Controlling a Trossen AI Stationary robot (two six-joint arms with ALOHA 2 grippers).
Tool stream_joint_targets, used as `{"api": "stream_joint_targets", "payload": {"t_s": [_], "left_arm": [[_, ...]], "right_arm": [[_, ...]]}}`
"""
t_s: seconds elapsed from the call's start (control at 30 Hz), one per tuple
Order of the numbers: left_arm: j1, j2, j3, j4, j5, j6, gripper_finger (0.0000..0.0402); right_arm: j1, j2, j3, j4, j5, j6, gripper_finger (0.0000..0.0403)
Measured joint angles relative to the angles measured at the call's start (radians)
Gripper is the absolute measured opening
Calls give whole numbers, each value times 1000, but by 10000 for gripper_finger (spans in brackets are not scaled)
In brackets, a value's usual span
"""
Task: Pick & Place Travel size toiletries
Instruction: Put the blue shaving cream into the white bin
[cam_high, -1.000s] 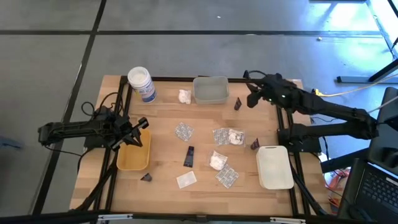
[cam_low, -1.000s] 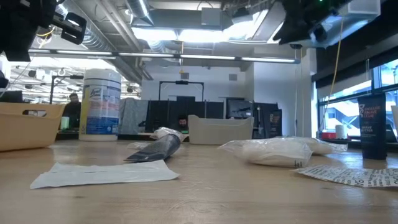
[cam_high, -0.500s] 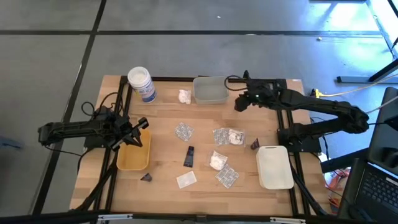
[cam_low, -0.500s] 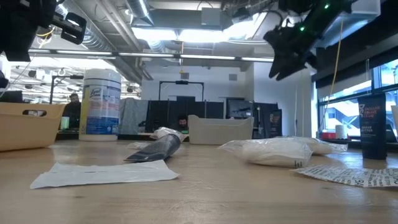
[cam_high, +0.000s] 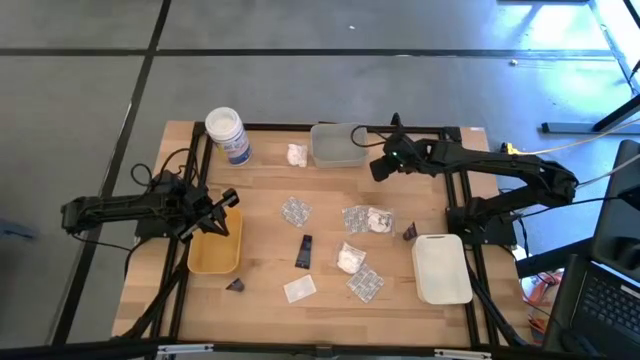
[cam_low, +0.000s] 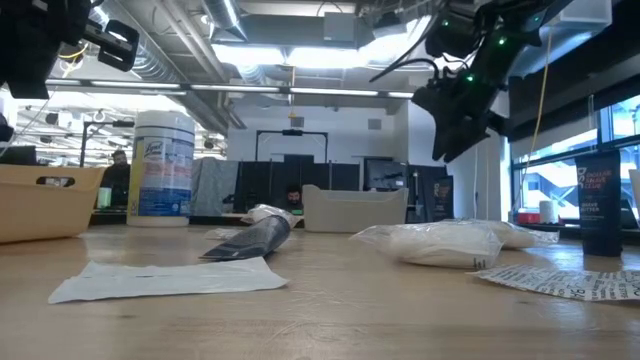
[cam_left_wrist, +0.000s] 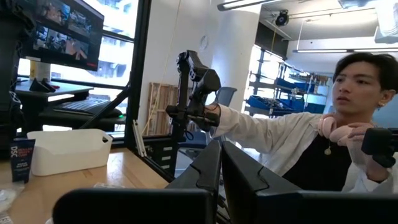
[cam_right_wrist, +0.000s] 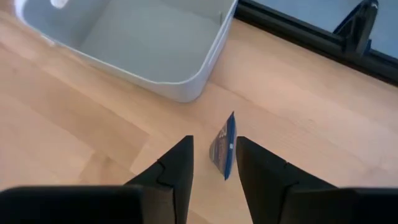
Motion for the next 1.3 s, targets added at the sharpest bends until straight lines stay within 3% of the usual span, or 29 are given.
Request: {"api": "stream_joint_targets", "payload": {"t_s": [0.9, 1.3], "left_arm": [[0, 0, 0, 0, 0, 0, 13], [0, 0, 0, 0, 0, 0, 12]], "right_arm": [[0, 95, 0, -16, 40, -12, 132], [1, 115, 0, -16, 23, -33, 87]]}}
